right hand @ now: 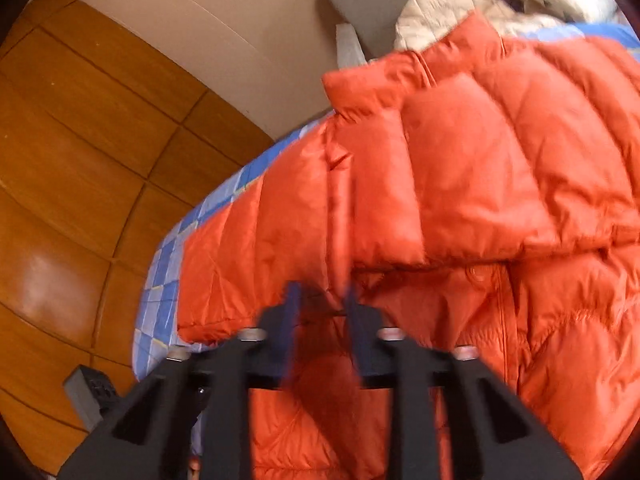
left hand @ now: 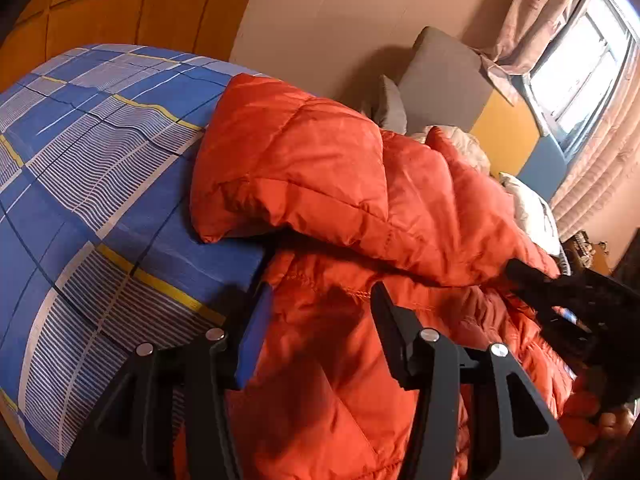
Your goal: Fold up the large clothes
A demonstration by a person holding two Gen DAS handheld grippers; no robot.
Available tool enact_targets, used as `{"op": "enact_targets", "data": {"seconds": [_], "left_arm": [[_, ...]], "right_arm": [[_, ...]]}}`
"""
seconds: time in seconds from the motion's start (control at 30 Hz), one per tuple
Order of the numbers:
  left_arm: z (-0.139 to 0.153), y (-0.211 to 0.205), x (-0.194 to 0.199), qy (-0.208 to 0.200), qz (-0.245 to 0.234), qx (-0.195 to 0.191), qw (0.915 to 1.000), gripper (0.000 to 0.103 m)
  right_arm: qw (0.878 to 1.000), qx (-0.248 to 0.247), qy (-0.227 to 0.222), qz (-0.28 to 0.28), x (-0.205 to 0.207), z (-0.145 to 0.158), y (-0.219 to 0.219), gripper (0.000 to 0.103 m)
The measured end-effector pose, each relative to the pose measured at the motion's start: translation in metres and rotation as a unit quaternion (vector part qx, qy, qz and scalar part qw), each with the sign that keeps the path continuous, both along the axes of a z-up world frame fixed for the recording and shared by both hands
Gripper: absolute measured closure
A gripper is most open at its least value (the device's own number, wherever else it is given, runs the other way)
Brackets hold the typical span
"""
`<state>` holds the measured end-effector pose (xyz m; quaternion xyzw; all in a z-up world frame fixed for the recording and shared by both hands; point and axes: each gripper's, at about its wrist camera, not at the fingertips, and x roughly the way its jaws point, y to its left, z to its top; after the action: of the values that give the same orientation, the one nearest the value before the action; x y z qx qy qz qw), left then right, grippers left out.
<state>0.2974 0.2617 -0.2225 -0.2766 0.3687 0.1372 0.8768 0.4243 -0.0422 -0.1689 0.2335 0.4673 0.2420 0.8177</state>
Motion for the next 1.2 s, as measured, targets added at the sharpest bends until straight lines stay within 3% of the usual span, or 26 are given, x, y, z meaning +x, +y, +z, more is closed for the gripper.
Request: {"op": "enact_targets", "data": {"seconds": [0.2,0.47,0.7,1.07,1.2], "left_arm": [[-0.002,0.0,0.022,0.02,0.017,0.007,0.9996,0.05],[0.0,0.0,0.04,0.035,0.03,0.019,0.9988,0.046],[-0.003,-0.002,0.056,0.055,0.026,0.037,0.9975,0.046],[-0.008,0.003,0.057,0.076,0.035,0.049,0.9953,0.047],[0.006,0.004,0.048,0.057,0.04,0.06,0.9958,0.047]], "right_arm": [[0.997,-0.04,-0.057,-0.024,-0.004,0.03,-0.021,0.097],[0.987,-0.074,-0.104,-0.093,0.006,0.056,-0.089,0.098],[0.98,-0.096,-0.09,-0.152,0.007,0.042,-0.148,0.098],[0.971,-0.13,-0.032,-0.199,0.006,-0.003,-0.184,0.098],[0.97,-0.136,-0.021,-0.201,0.007,-0.011,-0.184,0.098]]}}
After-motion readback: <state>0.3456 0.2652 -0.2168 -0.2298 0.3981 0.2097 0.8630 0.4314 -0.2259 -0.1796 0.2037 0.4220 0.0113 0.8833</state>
